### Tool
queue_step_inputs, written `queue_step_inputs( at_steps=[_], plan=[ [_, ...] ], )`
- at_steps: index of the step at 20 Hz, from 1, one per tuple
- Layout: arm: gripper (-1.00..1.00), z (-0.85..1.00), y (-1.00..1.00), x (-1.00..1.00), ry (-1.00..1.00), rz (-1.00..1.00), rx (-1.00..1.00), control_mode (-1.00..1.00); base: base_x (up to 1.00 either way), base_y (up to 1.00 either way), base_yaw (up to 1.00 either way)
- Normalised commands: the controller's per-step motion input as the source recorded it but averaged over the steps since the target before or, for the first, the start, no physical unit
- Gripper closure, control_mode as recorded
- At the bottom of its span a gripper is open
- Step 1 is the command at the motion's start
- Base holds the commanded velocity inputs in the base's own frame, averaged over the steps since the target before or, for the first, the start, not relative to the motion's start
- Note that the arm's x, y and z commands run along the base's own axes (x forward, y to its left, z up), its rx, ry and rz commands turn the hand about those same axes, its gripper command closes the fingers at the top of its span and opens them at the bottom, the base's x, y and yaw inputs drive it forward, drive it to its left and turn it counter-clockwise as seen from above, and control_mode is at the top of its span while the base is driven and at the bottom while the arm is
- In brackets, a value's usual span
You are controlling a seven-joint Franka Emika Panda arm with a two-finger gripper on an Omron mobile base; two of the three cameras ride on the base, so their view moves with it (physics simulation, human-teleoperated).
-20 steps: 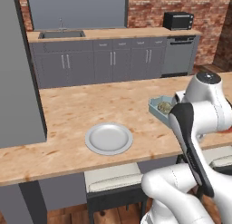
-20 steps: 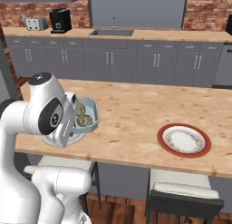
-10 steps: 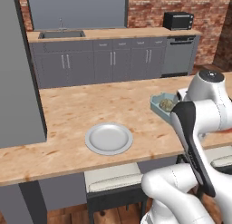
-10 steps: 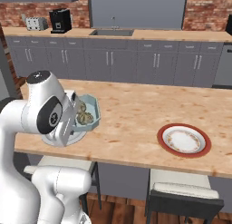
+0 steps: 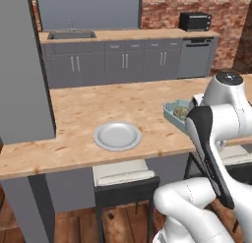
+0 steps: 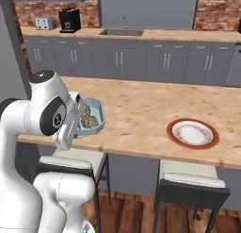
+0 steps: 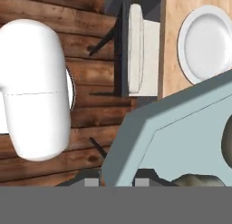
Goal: Place two dumplings into each of the tupperware containers and then place the containers in the fridge.
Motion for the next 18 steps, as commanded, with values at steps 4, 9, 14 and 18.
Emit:
queue_step_inputs(
  at_steps=[4,9,14,18],
  plan=[
    [1.00,0.00,0.00,0.00,0.00,0.00,0.00,1.00,-0.78,1.00,0.61],
    [1.00,0.00,0.00,0.00,0.00,0.00,0.00,1.00,-0.37,1.00,0.83],
    [1.00,0.00,0.00,0.00,0.00,0.00,0.00,1.00,0.29,0.90,0.70],
    [1.00,0.00,0.00,0.00,0.00,0.00,0.00,1.00,1.00,0.56,-0.04]
  ],
)
